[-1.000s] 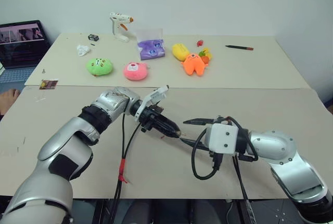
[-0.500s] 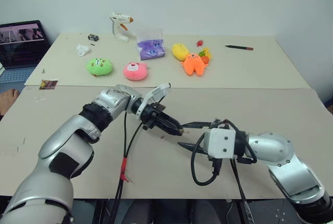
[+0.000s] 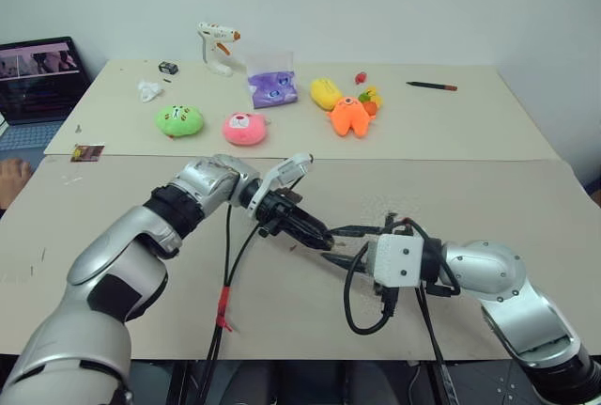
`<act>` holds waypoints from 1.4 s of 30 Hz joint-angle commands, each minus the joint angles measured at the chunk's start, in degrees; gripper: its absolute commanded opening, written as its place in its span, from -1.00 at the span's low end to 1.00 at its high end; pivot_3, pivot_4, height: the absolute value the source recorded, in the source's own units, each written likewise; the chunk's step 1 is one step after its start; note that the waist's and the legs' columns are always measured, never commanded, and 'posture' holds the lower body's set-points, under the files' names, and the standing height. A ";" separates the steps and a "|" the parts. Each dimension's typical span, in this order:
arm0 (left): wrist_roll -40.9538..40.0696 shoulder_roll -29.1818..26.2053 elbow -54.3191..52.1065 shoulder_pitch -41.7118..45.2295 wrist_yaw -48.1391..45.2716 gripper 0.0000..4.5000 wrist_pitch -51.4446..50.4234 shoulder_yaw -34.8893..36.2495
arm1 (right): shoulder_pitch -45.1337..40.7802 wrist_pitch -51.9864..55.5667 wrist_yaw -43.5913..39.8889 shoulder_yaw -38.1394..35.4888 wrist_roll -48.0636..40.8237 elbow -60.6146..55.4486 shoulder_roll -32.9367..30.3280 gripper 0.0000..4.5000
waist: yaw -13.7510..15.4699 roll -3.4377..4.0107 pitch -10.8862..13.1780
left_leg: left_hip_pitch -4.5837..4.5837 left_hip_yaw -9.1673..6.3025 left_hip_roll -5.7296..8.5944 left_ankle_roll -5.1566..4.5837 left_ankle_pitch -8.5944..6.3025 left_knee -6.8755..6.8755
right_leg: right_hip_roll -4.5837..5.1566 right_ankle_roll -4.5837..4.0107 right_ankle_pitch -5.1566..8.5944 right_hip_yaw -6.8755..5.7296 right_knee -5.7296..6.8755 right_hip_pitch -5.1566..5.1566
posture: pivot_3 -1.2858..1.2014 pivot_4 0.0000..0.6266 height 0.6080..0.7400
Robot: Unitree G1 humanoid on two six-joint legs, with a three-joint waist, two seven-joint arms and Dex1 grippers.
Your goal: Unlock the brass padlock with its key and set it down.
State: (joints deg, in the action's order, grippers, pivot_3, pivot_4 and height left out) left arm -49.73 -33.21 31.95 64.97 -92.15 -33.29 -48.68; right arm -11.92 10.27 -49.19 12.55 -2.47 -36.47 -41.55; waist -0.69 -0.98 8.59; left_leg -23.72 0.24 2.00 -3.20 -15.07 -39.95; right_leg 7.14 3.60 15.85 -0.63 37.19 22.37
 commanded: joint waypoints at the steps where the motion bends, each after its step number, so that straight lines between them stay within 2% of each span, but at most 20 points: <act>1: -1.32 -0.58 -1.34 2.09 -0.35 -0.64 0.23 0.07 | 0.36 -1.76 0.26 -1.08 -0.11 -0.65 0.08 -0.91 | 0.00 0.00 0.00 | 0.00 0.00 0.00 0.00 0.00 0.00 | 0.00 0.00 0.00 0.00 0.00 0.00 | 0.03 -0.52 0.97; 42: 1.81 0.74 0.81 1.52 -0.35 -0.64 4.28 0.12 | -1.96 -3.42 0.62 -0.88 -0.22 -2.75 3.96 -0.95 | 0.00 0.00 0.00 | 0.00 0.00 0.00 0.00 0.00 0.00 | 0.00 0.01 0.00 0.00 0.00 0.00 | 0.03 -0.52 0.97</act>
State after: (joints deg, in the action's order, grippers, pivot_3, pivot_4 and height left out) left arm -48.88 -33.02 33.25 65.04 -92.58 -30.40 -48.73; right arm -12.06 9.30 -49.44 12.41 -0.69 -35.58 -39.15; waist -0.69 -0.98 8.59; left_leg -23.72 0.24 2.00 -3.20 -15.07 -39.95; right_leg 7.14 3.60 15.85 -0.63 37.19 22.36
